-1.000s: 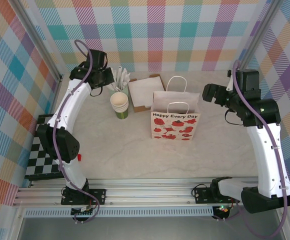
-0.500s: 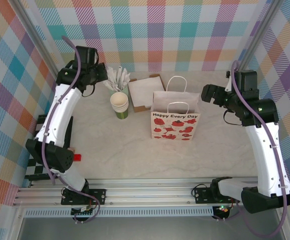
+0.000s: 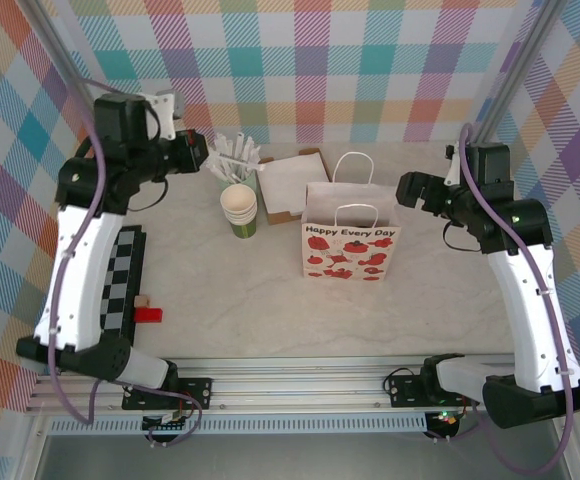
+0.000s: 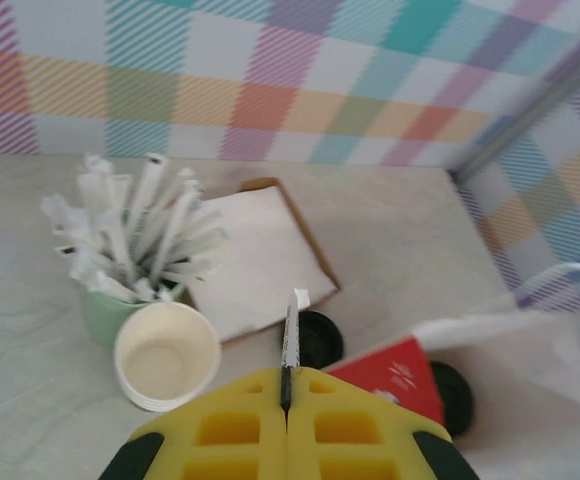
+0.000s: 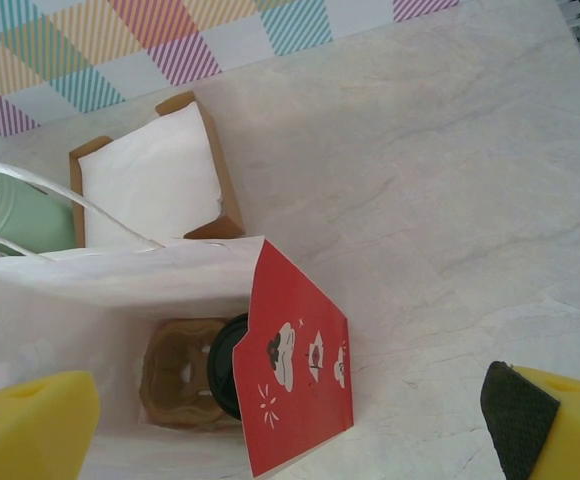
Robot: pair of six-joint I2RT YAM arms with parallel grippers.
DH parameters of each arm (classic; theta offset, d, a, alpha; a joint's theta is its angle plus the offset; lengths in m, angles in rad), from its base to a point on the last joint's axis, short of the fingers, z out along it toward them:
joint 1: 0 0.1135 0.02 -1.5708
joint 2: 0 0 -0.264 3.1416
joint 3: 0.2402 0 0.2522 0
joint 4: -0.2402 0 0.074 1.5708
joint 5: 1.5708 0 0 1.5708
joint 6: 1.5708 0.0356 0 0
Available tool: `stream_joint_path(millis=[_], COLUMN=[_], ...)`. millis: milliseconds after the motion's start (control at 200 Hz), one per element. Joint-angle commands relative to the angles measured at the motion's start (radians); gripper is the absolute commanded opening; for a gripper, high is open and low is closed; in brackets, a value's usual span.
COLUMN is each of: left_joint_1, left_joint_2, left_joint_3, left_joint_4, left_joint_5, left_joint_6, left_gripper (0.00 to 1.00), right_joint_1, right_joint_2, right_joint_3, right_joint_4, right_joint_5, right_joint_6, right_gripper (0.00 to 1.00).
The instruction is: Pack the takeout coffee
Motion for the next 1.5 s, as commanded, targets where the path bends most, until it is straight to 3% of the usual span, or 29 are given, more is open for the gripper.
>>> stream_joint_path(millis=[0, 85, 245, 395, 580, 865, 1135, 1320, 1395, 1495], left_joint_1=[-0.024, -0.068, -0.192, -0.312, -0.411, -0.556, -0.635, -0.671, -0.675, -0.675], left_joint_2=[-0.075, -0.077, 0.023, 0.178, 0.356, 0.458, 0.614, 0.697, 0.708, 0.696], left_joint_3=[0.003, -0.015, 0.062, 0.238, 0.487, 0.537, 0.607, 0.621, 0.630, 0.631], left_joint_4=[-0.039, -0.008, -0.030, -0.173, -0.359, -0.460, -0.494, -0.442, -0.392, -0.324], left_joint_5=[0.203, 0.235, 0.183, 0.053, -0.188, -0.398, -0.403, -0.337, -0.281, -0.284], left_joint_6=[0.044, 0.039, 0.081, 0.186, 0.281, 0.459, 0.509, 0.506, 0.501, 0.472], left_gripper=[0.00, 0.00, 0.00, 0.00, 0.00, 0.00, 0.00, 0.18, 0.51, 0.82], right_joint_1=[-0.001, -0.001, -0.001, -0.002, -0.001, -0.001, -0.001, -0.001, -0.001, -0.001], right_joint_2=[0.005, 0.012, 0.022, 0.014, 0.004, 0.016, 0.096, 0.143, 0.142, 0.136], right_joint_3=[0.010, 0.009, 0.012, 0.009, 0.012, -0.011, -0.027, -0.040, -0.052, -0.059], right_joint_4=[0.022, 0.027, 0.023, 0.008, -0.014, -0.022, -0.030, -0.044, -0.035, -0.037], right_joint_5=[-0.041, -0.060, -0.096, -0.096, -0.097, -0.132, -0.267, -0.294, -0.286, -0.266], right_joint_6=[0.010, 0.020, 0.032, 0.032, 0.021, 0.025, 0.055, 0.058, 0.065, 0.075], right_gripper=[1.00, 1.00, 1.00, 1.00, 1.00, 1.00, 0.99, 0.97, 0.98, 0.98])
